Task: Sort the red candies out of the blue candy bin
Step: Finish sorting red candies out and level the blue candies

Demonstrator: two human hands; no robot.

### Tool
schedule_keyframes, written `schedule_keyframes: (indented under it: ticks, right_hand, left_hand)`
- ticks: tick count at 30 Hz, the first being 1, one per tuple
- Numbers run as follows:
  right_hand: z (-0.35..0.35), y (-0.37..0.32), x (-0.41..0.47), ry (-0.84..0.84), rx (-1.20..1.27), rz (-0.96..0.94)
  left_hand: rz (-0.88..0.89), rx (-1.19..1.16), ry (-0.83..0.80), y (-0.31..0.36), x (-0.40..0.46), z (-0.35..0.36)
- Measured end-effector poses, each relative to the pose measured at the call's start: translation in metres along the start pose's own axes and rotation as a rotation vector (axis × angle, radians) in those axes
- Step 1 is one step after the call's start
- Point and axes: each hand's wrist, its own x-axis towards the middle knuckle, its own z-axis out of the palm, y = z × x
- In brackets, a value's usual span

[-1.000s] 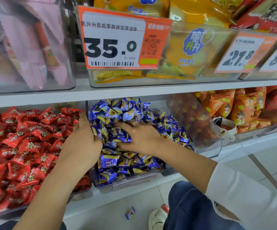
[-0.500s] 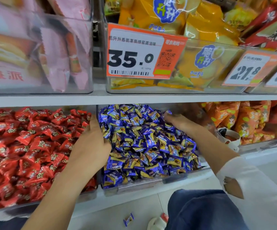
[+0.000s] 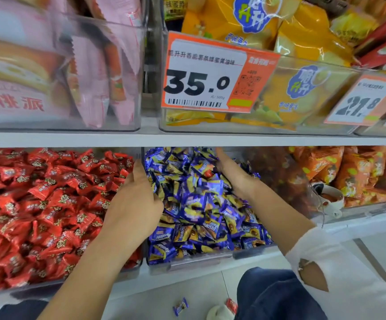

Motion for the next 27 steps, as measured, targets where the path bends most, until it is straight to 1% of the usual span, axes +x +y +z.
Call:
schedule_keyframes:
  ticks: [3, 5, 8, 10, 12, 14, 17, 19, 21, 24, 26, 27]
  right_hand:
    - [0.031, -0.013, -0.002, -0.015, -0.014, -0.076]
    - [0.044, -0.017, -0.009, -0.061, -0.009, -0.067]
    - [0.023, -0.016, -0.040, -0.114, -0.079, -0.125]
    - [-0.003, -0.009, -0.058, -0.037, -0.128, -0.233]
    - [-0.025, -0.003, -0.056, 0.077, -0.149, -0.252]
    - [-0.046, 0.012, -0.039, 0.149, -0.215, -0.195]
    - [-0.065, 0.036, -0.019, 0.185, -0.276, -0.042]
    - [-0.067, 0.045, -0.005, 0.215, -0.294, 0.030]
    - [-0.060, 0.039, 0.004, 0.219, -0.318, 0.104]
    - [-0.045, 0.022, 0.014, 0.208, -0.405, 0.157]
    - [-0.035, 0.017, 0.015, 0.165, -0.440, 0.139]
    - [-0.028, 0.014, 0.013, 0.133, -0.417, 0.130]
  left_hand:
    - [0.003, -0.015, -0.021, 0.001, -0.003, -0.004]
    - [0.011, -0.024, -0.030, 0.001, -0.004, -0.005]
    - [0.020, -0.024, -0.032, 0.000, -0.004, -0.005]
    - [0.012, -0.011, -0.035, 0.000, -0.004, -0.005]
    - [0.006, -0.009, -0.039, 0.000, -0.004, -0.005]
    - [0.009, -0.006, -0.035, 0.000, -0.005, -0.005]
    - [0.014, -0.003, -0.019, 0.000, -0.004, -0.004]
    - [0.014, -0.007, -0.014, -0.001, -0.003, -0.002]
    - [0.008, -0.005, -0.009, -0.002, -0.001, 0.000]
    - [-0.003, -0.014, 0.005, -0.004, 0.001, 0.002]
    - [0.000, -0.012, 0.015, -0.005, 0.001, 0.003]
    - [0.006, -0.011, 0.018, -0.005, 0.001, 0.004]
